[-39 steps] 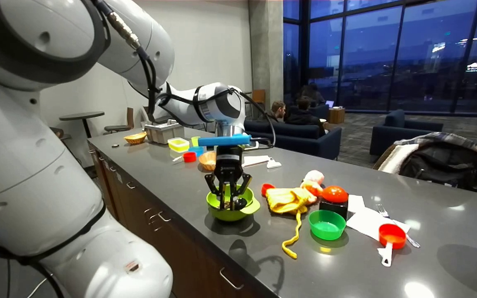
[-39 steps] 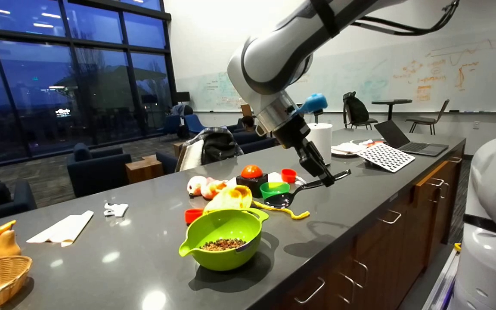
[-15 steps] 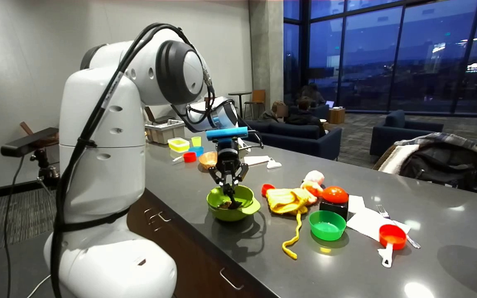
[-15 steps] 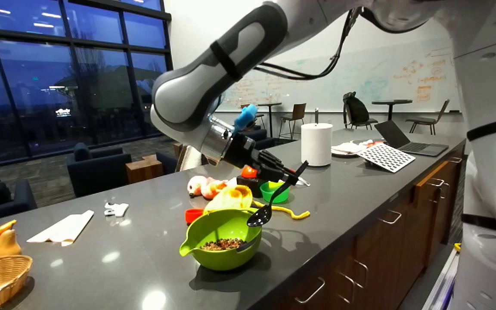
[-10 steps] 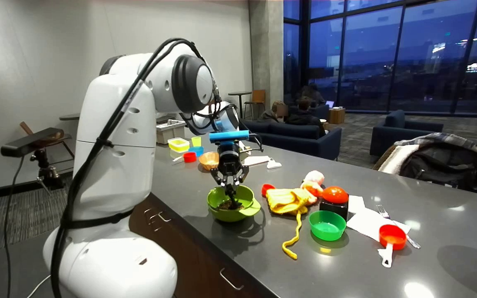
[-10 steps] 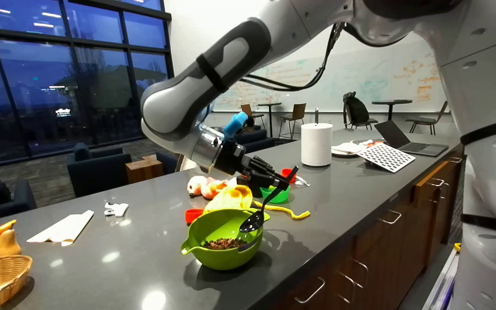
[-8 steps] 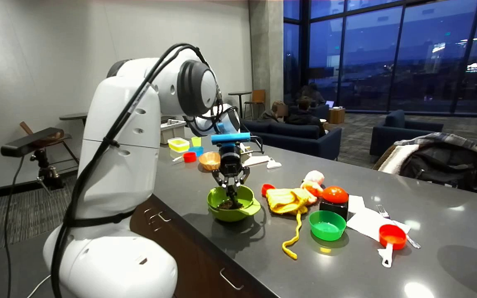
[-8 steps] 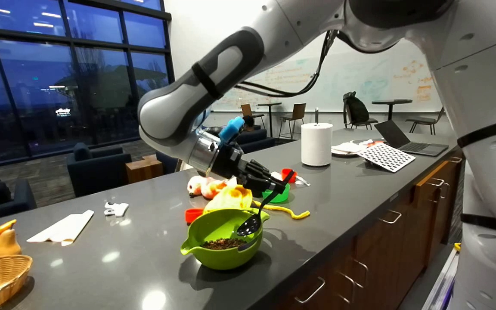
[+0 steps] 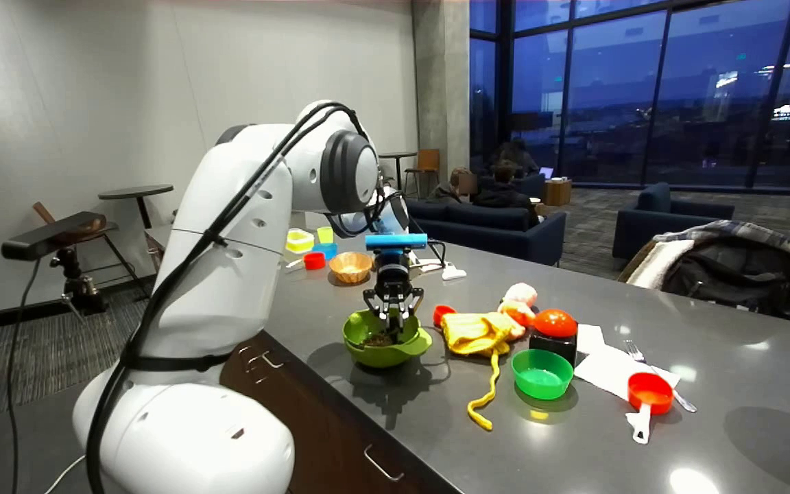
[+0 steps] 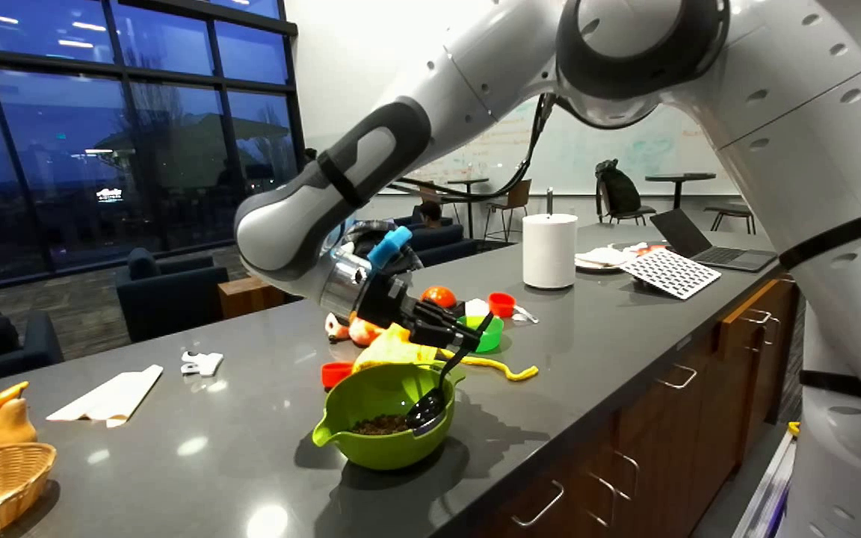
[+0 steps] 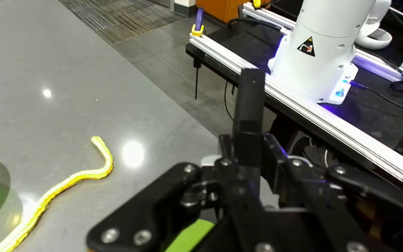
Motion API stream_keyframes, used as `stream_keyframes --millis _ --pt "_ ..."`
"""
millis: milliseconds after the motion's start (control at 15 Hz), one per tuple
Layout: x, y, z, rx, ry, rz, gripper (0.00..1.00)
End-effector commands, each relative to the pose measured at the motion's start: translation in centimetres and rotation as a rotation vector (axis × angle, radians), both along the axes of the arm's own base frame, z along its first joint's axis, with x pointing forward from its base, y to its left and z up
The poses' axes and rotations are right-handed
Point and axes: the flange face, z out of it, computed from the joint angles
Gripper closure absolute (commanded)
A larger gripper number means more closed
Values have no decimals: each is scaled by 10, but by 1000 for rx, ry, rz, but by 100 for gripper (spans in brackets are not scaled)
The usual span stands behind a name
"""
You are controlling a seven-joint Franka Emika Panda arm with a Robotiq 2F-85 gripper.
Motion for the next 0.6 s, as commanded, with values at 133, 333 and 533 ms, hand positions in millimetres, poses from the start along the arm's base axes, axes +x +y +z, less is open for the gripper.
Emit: stream_keyframes --millis 133,333,533 --pt "25 -2 -6 -1 47 10 94" --pt "34 0 -12 -1 69 7 94" --pt "44 3 -17 -2 91 -1 94"
